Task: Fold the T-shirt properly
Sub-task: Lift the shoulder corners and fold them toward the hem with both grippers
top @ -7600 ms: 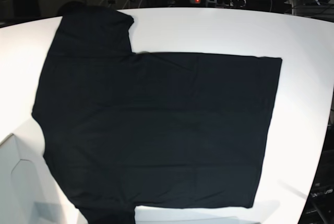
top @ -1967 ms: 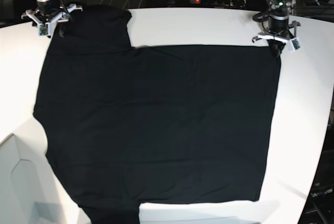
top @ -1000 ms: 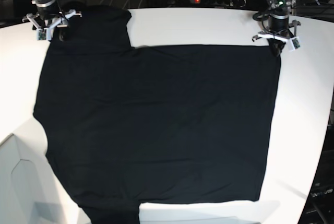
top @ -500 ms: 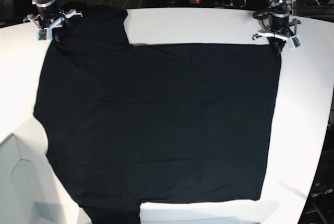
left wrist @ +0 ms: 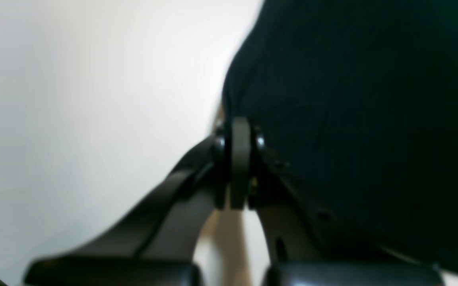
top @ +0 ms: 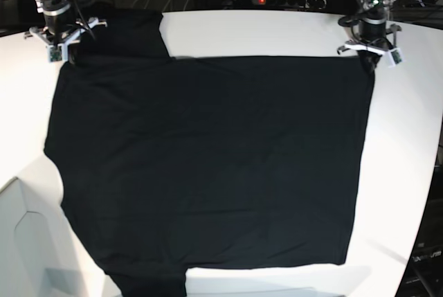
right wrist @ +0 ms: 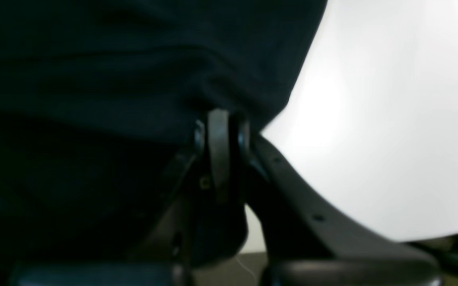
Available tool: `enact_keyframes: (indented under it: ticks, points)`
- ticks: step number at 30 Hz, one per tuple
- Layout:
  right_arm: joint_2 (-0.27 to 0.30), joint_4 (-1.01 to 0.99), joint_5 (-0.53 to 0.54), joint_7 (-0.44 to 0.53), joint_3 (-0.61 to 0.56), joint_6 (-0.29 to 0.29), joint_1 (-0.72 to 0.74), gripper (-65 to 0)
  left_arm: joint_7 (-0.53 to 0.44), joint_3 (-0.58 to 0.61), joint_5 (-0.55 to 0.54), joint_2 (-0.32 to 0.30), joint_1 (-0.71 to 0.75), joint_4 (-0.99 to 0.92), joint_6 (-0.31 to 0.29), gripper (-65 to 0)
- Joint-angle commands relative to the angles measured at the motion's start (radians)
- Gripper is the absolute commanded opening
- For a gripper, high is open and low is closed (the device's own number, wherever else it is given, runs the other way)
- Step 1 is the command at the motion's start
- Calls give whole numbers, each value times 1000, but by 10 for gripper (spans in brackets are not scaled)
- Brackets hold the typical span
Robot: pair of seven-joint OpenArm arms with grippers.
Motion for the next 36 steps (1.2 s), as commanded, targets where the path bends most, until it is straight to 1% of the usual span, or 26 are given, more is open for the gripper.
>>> enact_keyframes:
  ticks: [1,6,10,15,19,23,26,29,32,36]
  points:
    - [7,29,11,22,7,3,-4,-650,-29,-16,3,-12,1,30,6,-650]
    - [7,65,11,22,7,3,34,-650,-29,-53,1,-13,-7,81,6,-650]
    - [7,62,11,15,29,3,95,-650,-29,-57,0,-13,-60,75,6,-650]
    - [13,61,11,-97,30,3,217,-650,-27,-50,0,-13,-130,75,7,-650]
    - [20,61,8,-159,26,3,318,-650,-16,-48,5,-13,-202,73,11,-650]
    - [53,24,8,-213,-25,3,418,-650,112,-54,6,-13,-294,73,12,-650]
    - [83,-50,8,-219,-62,3,496,-650,186,-50,6,-13,-372,67,14,-650]
    - [84,-123,6,-219,-66,3,576,-650,237,-50,6,-13,-453,24,14,-650]
    - [110,-203,6,-219,-70,3,652,-650,294,-50,6,-13,-535,-31,14,-650]
    - [119,-294,6,-219,-70,3,741,-650,310,-50,6,-13,-602,-91,14,-650]
